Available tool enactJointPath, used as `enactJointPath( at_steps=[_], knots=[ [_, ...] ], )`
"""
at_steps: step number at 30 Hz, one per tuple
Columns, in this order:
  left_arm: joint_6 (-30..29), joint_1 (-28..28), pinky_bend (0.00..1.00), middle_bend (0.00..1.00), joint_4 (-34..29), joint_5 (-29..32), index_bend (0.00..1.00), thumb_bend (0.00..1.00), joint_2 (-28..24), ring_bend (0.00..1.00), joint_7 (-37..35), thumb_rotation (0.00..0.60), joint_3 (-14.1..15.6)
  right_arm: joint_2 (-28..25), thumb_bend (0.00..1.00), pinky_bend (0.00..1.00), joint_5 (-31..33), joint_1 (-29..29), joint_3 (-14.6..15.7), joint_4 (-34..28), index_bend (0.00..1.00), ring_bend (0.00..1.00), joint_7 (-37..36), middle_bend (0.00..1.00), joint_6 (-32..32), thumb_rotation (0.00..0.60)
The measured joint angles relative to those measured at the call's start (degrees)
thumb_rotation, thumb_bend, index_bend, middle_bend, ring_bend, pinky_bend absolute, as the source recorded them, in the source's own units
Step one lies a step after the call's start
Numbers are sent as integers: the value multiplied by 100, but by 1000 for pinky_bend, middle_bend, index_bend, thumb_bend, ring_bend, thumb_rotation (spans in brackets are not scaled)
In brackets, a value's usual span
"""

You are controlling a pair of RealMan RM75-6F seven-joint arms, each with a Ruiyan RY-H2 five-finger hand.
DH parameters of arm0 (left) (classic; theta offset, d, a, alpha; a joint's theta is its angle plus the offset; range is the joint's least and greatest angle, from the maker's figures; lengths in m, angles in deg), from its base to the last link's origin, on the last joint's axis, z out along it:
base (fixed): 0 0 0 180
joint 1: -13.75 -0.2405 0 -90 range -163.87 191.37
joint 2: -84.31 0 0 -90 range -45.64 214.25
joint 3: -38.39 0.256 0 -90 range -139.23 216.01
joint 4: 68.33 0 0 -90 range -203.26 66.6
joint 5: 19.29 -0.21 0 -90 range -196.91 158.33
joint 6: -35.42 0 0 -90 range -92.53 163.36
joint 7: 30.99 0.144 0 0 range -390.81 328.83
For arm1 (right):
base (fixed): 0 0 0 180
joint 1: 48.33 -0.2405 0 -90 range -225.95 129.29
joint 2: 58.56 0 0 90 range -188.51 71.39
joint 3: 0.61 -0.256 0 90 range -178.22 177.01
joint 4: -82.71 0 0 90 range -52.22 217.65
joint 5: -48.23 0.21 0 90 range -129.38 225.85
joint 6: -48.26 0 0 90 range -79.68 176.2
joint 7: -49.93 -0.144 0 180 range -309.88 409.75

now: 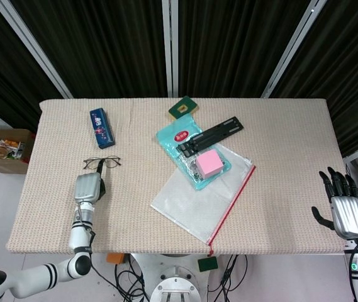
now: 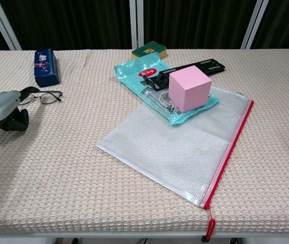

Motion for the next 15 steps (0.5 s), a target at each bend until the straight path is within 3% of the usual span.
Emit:
enactJointPath(
  at_steps=[15],
  knots=[
    [-54,-22,989,1000,-285,7,0,745,-143,984,46,600,-110,-13,347,0,-17,-1,-12,-26,0,0,6,0,-38,600]
  ],
)
